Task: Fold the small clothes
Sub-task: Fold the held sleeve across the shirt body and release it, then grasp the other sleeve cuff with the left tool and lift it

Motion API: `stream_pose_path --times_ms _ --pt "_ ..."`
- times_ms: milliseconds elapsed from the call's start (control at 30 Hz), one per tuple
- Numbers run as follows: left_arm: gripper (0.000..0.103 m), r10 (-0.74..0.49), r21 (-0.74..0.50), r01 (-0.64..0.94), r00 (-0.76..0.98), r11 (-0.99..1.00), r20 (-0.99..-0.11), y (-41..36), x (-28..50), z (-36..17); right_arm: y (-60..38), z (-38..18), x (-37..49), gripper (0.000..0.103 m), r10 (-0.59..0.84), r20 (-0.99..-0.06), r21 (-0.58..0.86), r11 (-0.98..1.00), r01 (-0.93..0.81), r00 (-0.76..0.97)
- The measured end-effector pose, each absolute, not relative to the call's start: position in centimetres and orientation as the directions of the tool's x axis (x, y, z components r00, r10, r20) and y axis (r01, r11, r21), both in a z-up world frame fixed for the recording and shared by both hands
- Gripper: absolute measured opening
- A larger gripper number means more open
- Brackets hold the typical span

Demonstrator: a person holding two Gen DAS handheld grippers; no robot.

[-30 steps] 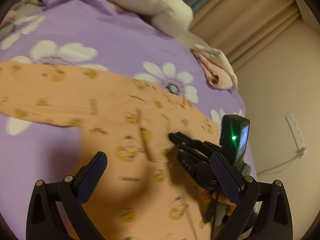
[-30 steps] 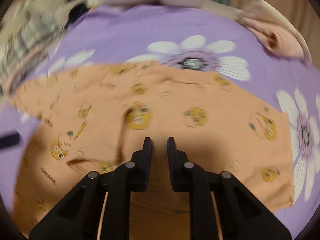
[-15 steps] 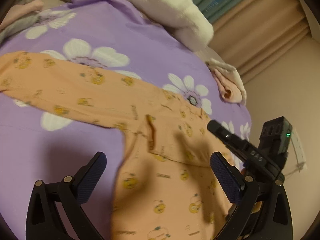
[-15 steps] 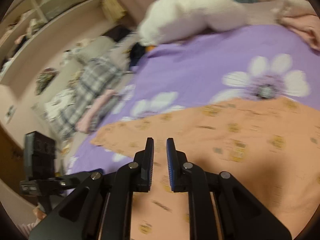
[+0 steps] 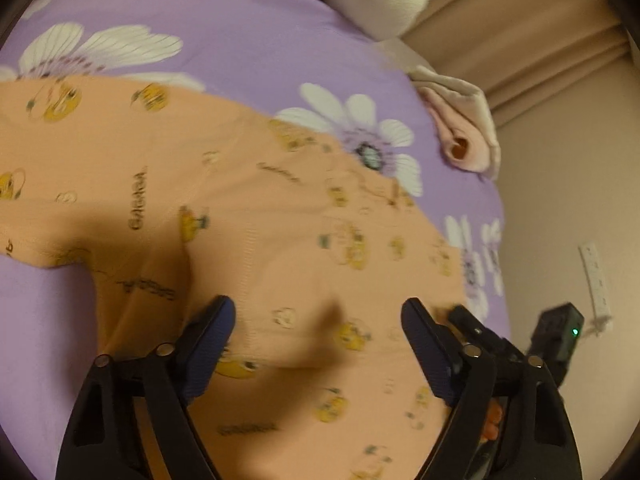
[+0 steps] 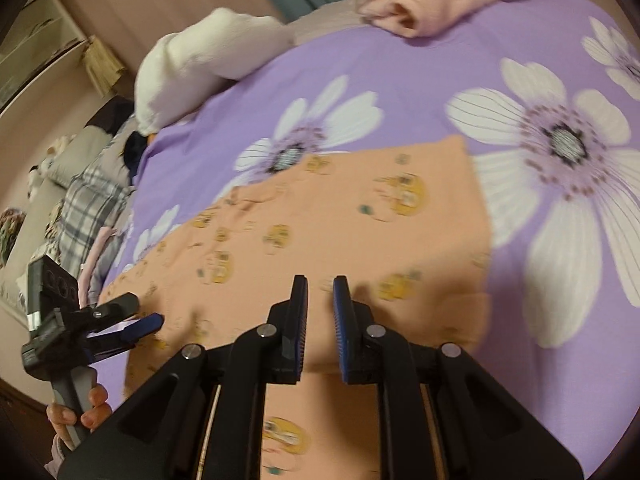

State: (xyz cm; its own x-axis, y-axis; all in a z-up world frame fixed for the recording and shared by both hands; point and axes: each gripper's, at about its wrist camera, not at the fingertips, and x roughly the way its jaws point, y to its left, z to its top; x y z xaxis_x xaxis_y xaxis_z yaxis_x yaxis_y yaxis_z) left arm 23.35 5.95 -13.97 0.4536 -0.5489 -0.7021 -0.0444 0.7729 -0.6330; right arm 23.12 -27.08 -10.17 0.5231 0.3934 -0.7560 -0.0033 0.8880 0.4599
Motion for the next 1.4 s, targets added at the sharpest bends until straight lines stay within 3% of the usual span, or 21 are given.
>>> stream_pose_path --times_ms 167,333,500,800,1133,1400 --pt "0.078 -0.572 -0.660 -0.044 0.458 0.750 -0.681 7.2 22.7 -13.6 -28.8 -12.2 22.6 0.008 0.361 -0.786 0.459 0.885 0.083 0.502" --pt "0.080 -0.560 -0.673 -0.049 0.512 0.738 -0.651 11.1 20.1 -11.2 -28.5 -10.2 20.8 0.027 0.437 -0.726 0.543 0.838 0.054 0.531" --pt "0.083 -0.467 -0.696 -0.182 0.623 0.694 -0.628 19.8 16.8 -10.4 -26.6 -6.6 17.5 0.042 0.501 -0.656 0.575 0.816 -0.056 0.565" --pt "0.083 -0.270 -0.778 -0.419 0.770 0.469 -0.578 33.8 12.2 -13.0 -22.2 -5.2 14.5 0.043 0.561 -0.619 0.601 0.789 -0.128 0.549" --pt "0.083 -0.265 -0.847 -0.412 0.822 0.336 -0.504 38.8 13.8 -15.2 -18.6 -5.6 14.6 0.043 0.568 -0.639 0.589 0.795 -0.145 0.518" --pt "0.083 -0.210 -0.839 -0.426 0.835 0.339 -0.509 41.0 15.4 -15.1 -16.8 -6.2 14.6 0.043 0.571 -0.657 0.572 0.803 -0.168 0.491"
